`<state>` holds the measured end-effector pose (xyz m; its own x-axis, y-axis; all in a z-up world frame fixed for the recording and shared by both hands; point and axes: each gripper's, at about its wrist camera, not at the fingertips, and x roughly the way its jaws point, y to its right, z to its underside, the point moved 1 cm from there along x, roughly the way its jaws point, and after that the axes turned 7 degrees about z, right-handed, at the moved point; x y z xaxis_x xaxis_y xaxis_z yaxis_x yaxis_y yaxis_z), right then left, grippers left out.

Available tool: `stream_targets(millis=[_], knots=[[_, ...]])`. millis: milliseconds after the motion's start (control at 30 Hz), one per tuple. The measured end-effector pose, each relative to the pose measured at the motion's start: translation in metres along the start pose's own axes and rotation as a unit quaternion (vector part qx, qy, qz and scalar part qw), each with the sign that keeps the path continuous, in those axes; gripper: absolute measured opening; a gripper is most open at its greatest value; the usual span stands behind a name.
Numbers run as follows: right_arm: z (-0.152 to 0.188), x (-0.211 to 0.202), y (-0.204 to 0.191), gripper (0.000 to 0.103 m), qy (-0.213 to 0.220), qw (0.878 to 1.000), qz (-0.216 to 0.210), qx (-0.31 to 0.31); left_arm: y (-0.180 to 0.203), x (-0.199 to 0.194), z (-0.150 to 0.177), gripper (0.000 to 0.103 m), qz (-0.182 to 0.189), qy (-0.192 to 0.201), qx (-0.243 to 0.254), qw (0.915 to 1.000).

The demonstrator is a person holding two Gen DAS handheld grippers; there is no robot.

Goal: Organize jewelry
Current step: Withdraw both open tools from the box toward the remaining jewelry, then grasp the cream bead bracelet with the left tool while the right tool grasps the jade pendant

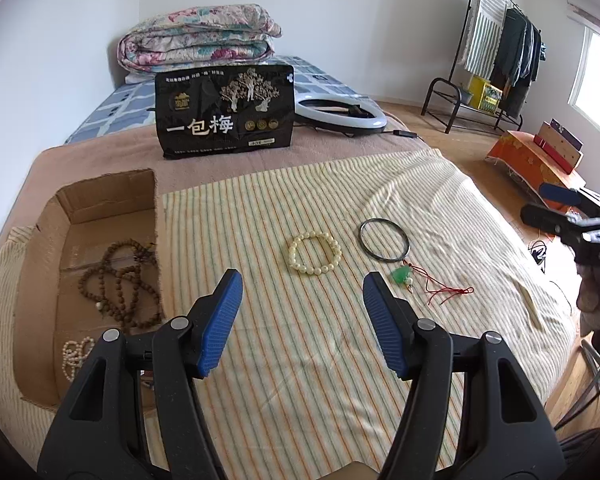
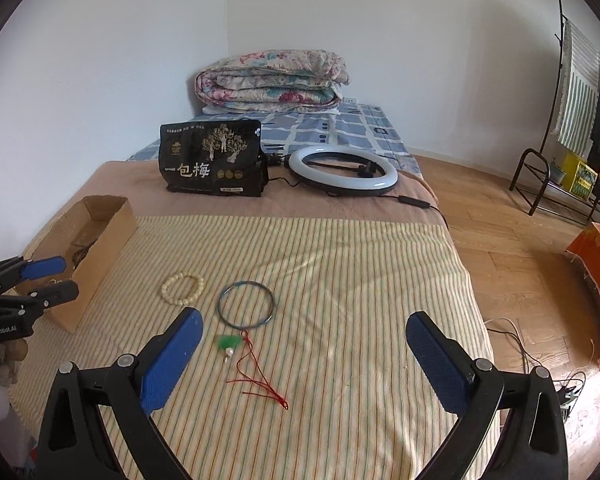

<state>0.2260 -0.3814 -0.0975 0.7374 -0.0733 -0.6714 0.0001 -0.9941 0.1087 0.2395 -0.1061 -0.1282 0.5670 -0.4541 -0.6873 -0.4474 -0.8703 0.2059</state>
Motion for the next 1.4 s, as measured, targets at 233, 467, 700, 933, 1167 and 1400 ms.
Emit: stream_targets(millis=[233, 467, 700, 933, 1167, 1400], knots=[[0.019, 0.026, -0.012, 0.099, -0.028, 0.999, -0.025, -0.027, 0.002, 0.034, -0.002, 0.064, 0.004, -0.018, -0.005, 0.9998], [0.031, 0.056, -0.036, 0.087, -0.062, 0.995, -0.052, -0.057, -0.004, 0.065, -0.003, 0.064, 0.008, -0.034, -0.023, 0.9991], [0.039, 0.080, -0.051, 0.079, -0.082, 0.992, -0.071, -0.068, -0.010, 0.097, -0.006, 0.048, -0.001, -0.050, -0.041, 0.9979], [0.042, 0.095, -0.062, 0.068, -0.094, 0.989, -0.081, -0.084, -0.021, 0.124, -0.012, 0.040, -0.018, -0.064, -0.059, 0.9961], [0.041, 0.113, -0.076, 0.061, -0.108, 0.985, -0.079, -0.106, -0.029, 0.143, -0.010, 0.031, -0.018, -0.083, -0.067, 0.9942], [0.043, 0.131, -0.083, 0.054, -0.130, 0.981, -0.082, -0.114, -0.033, 0.151, -0.009, 0.028, -0.018, -0.084, -0.072, 0.9937]])
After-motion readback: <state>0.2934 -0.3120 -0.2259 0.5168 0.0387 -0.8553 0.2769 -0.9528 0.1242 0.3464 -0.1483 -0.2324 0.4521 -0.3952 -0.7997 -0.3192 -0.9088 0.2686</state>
